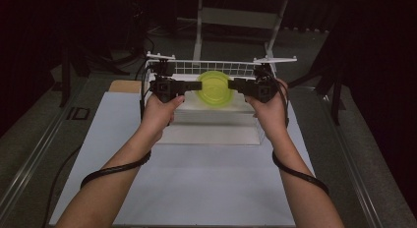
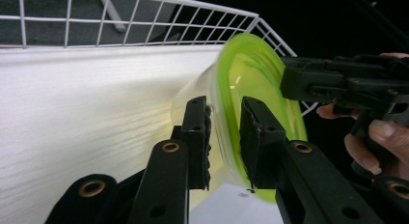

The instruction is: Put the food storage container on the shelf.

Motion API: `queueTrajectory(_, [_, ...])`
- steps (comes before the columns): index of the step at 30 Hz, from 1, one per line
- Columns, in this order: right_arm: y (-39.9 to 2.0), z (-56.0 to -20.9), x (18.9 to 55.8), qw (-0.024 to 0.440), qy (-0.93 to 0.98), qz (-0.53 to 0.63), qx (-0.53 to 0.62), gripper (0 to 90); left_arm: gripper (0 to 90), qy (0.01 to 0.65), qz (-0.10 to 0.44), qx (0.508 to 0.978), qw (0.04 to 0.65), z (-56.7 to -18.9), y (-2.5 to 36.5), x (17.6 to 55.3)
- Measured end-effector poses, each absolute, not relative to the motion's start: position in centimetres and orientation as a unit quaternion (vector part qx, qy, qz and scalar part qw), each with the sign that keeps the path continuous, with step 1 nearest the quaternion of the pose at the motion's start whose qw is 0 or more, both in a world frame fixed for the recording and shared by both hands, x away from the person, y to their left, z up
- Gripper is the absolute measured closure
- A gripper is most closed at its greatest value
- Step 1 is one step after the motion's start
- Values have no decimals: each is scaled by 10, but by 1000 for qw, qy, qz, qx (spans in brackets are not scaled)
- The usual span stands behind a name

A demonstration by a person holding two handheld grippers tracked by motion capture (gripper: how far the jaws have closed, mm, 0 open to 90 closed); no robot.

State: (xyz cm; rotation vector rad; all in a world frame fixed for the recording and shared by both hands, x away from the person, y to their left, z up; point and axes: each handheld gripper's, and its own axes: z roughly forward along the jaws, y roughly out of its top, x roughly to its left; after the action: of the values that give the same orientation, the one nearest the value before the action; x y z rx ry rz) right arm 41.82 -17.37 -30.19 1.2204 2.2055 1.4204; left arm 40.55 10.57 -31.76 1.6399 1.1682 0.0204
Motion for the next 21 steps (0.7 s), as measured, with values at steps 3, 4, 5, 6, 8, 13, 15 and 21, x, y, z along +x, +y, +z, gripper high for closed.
queueTrajectory(3, [-176,-304,421,122,755,485,424,631,674,496,2,684,535,-321,106,408])
queueTrajectory(4, [-177,-304,421,124,753,487,425,619,674,497,-2,681,538,-322,107,409])
queueTrajectory(5, [-177,-305,421,123,751,489,426,608,668,499,-5,678,540,-323,107,410])
queueTrajectory(6, [-178,-304,420,125,749,491,427,602,642,499,-3,679,538,-324,107,410])
queueTrajectory(8, [-179,-302,418,128,747,498,422,591,596,499,4,680,537,-325,107,410])
queueTrajectory(13, [-176,-296,409,131,749,508,403,562,442,489,14,670,558,-323,110,407])
queueTrajectory(15, [-174,-294,403,131,751,513,395,560,395,478,14,666,573,-321,112,406])
queueTrajectory(21, [-165,-297,385,127,756,525,369,583,220,461,34,674,576,-319,118,395])
